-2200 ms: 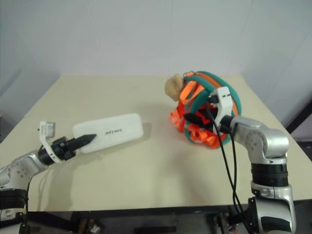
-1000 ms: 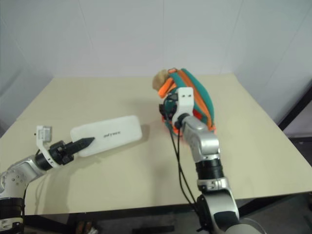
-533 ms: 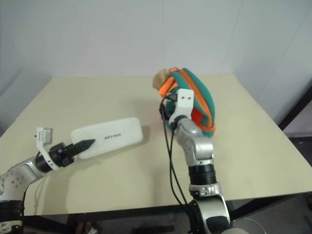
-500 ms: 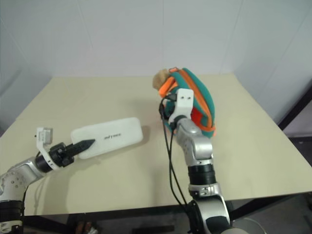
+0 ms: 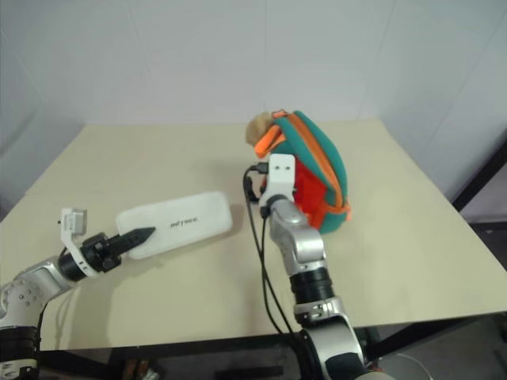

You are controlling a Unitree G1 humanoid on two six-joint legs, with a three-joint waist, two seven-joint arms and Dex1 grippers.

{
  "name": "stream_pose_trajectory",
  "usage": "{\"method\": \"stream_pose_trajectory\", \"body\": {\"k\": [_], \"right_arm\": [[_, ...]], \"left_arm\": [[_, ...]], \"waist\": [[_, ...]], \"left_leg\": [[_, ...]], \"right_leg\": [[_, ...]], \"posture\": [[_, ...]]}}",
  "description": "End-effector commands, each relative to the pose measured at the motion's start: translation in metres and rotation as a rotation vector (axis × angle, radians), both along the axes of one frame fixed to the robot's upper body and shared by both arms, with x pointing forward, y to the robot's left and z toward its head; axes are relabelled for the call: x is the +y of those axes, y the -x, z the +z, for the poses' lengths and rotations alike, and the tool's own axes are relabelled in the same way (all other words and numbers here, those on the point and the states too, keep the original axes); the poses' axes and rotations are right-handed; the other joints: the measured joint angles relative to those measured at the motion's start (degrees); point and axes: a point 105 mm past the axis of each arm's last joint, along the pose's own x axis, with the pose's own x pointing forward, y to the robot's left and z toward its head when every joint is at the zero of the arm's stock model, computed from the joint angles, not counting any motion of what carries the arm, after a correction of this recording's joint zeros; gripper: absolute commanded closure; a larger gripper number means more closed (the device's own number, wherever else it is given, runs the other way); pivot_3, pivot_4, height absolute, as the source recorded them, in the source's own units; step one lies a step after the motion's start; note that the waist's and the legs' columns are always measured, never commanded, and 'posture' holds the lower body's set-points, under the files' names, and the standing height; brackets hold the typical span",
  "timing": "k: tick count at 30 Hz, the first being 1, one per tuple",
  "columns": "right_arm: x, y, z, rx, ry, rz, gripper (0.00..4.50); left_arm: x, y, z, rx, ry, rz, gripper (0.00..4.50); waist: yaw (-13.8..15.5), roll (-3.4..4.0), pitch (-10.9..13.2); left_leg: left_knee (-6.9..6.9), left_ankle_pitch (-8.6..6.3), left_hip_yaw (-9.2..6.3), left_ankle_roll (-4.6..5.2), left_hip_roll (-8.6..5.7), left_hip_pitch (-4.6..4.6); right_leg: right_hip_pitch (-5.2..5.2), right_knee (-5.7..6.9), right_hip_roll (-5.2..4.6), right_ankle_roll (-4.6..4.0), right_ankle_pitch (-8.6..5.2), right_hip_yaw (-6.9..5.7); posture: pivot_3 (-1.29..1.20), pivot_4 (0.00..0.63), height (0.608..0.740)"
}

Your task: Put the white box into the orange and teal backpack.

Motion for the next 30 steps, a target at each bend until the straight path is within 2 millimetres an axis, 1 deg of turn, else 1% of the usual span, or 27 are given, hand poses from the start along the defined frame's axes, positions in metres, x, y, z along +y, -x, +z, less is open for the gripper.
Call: {"method": "stream_pose_trajectory", "body": {"k": [1,3,6,9,13,18,19,21,24,25,26,30], "right_arm": [[0.014,-0.001,0.026,-0.092,-0.011,0.004,0.13],[0.006,-0.012,0.025,-0.102,0.016,-0.047,0.13],[-0.006,-0.022,0.032,-0.138,0.020,-0.120,0.13],[-0.008,-0.026,0.039,-0.164,0.010,-0.143,0.13],[-0.007,-0.028,0.045,-0.200,-0.022,-0.137,0.13],[-0.007,-0.025,0.045,-0.225,-0.045,-0.089,1.67],[-0.006,-0.023,0.047,-0.239,-0.053,-0.048,2.12],[-0.006,-0.019,0.051,-0.260,-0.062,0.008,2.76],[-0.006,-0.012,0.055,-0.282,-0.071,0.107,3.86],[-0.008,-0.009,0.056,-0.282,-0.074,0.138,4.11],[-0.011,-0.007,0.056,-0.281,-0.077,0.162,4.11],[-0.011,0.013,0.067,-0.314,-0.098,0.359,4.11]], "left_arm": [[-0.001,0.005,0.015,-0.067,0.009,-0.015,3.15],[-0.002,0.005,0.015,-0.065,0.010,-0.017,3.15],[-0.003,0.005,0.014,-0.064,0.012,-0.018,3.15],[-0.003,0.005,0.014,-0.063,0.013,-0.019,3.15],[-0.004,0.005,0.013,-0.062,0.014,-0.022,3.15],[-0.003,0.005,0.014,-0.062,0.011,-0.019,3.15],[-0.001,0.005,0.014,-0.063,0.006,-0.015,3.15],[0.002,0.005,0.015,-0.067,-0.004,-0.008,3.15],[0.010,0.007,0.019,-0.074,-0.033,0.008,3.15],[0.014,0.008,0.020,-0.077,-0.050,0.016,3.15],[0.018,0.009,0.021,-0.079,-0.063,0.023,3.15],[0.033,0.015,0.027,-0.084,-0.116,0.053,3.15]], "waist": [[-0.05,0.00,0.00],[-0.27,0.00,0.00],[-0.48,0.00,0.00],[-0.80,0.00,0.00],[-1.18,0.00,0.00],[-1.38,0.00,0.00],[-1.38,0.00,0.00],[-1.32,0.00,0.00],[-1.31,0.00,0.00],[-1.33,0.00,0.00],[-1.32,0.00,0.00],[-1.30,0.00,0.00]], "left_leg": [[-0.02,0.00,0.00,0.00,0.00,0.00],[-0.07,0.00,0.04,0.00,0.00,0.01],[-0.14,0.01,0.05,-0.01,0.01,0.01],[-0.29,0.01,0.07,-0.02,0.01,0.00],[-0.51,0.04,0.08,-0.08,0.01,0.00],[-0.59,0.13,0.14,-0.23,0.02,-0.01],[-0.60,0.13,0.14,-0.23,0.04,0.00],[-0.61,0.13,0.14,-0.23,0.07,0.00],[-0.61,0.13,0.14,-0.23,0.07,-0.01],[-0.61,0.12,0.14,-0.22,0.07,-0.01],[-0.61,0.12,0.14,-0.22,0.09,0.00],[-0.64,0.09,0.15,-0.26,0.20,0.00]], "right_leg": [[0.00,-0.01,0.00,0.00,0.00,0.00],[-0.03,-0.03,0.00,0.00,0.00,0.01],[-0.05,-0.08,0.00,0.00,0.00,0.01],[-0.04,-0.24,0.00,0.00,0.00,0.01],[-0.04,-0.28,0.00,0.00,0.00,0.00],[-0.05,-0.31,0.00,0.01,0.01,0.01],[-0.05,-0.32,0.01,0.01,0.01,0.00],[-0.05,-0.32,0.04,0.01,0.01,0.00],[-0.04,-0.31,0.04,0.01,0.01,0.00],[-0.05,-0.31,0.05,0.01,0.01,0.00],[-0.05,-0.31,0.08,0.01,0.01,0.00],[-0.06,-0.33,0.19,0.01,0.01,0.00]], "posture": [[0.00,0.150,0.740],[0.00,0.150,0.740],[0.00,0.150,0.740],[0.00,0.150,0.740],[0.00,0.150,0.740],[0.00,0.150,0.740],[0.00,0.150,0.740],[0.00,0.150,0.740],[0.00,0.150,0.740],[0.00,0.150,0.740],[0.00,0.150,0.740],[0.00,0.150,0.740]]}}
